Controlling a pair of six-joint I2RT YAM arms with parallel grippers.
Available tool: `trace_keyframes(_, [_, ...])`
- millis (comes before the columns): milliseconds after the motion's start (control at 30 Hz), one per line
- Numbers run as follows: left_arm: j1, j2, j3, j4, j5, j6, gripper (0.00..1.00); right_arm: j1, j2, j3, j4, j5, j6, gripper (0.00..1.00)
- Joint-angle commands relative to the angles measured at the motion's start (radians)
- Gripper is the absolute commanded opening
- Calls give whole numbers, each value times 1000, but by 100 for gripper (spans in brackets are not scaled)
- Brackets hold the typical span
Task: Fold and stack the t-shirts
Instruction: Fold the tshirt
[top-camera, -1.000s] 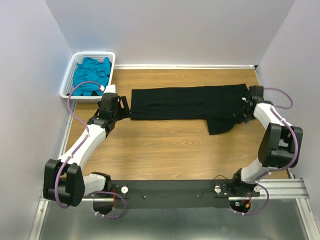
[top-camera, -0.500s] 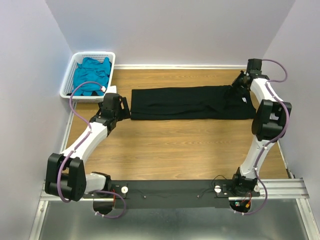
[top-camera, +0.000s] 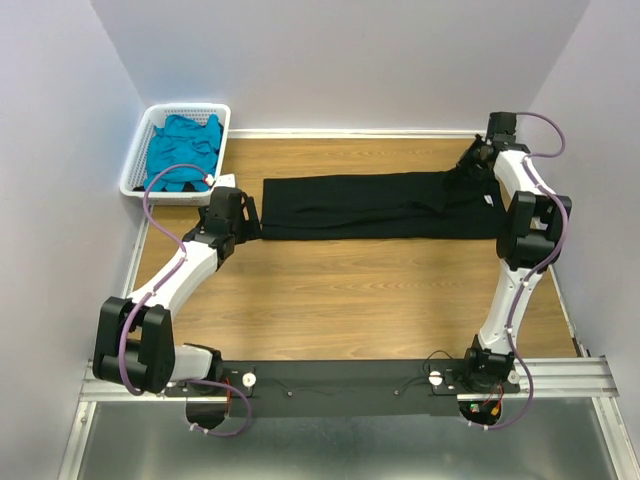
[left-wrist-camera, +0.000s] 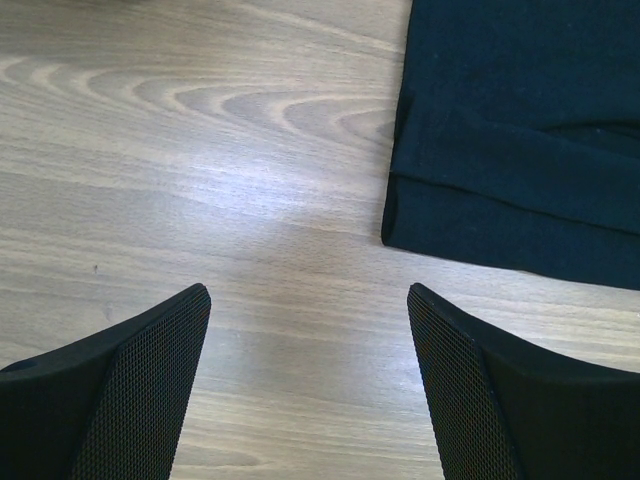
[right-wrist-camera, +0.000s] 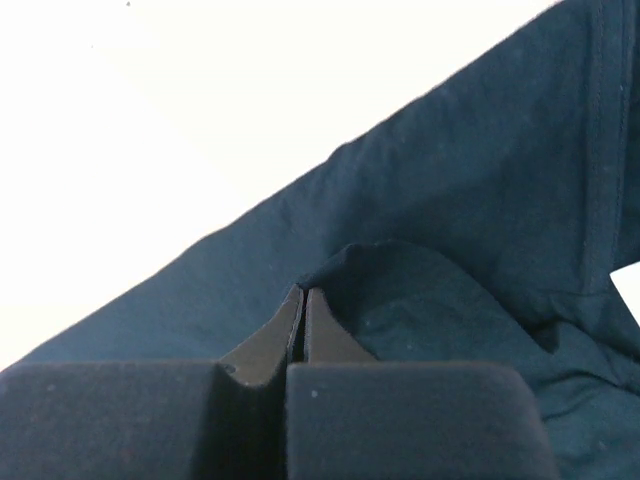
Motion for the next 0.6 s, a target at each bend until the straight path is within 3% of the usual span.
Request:
trace_keyframes(0, [0,5,6,5,-34,4,88,3,45,64,20,-1,68,1])
trace_keyframes(567, [0,22,8,2,-12,7,87,3,124,138,52,32,180,2])
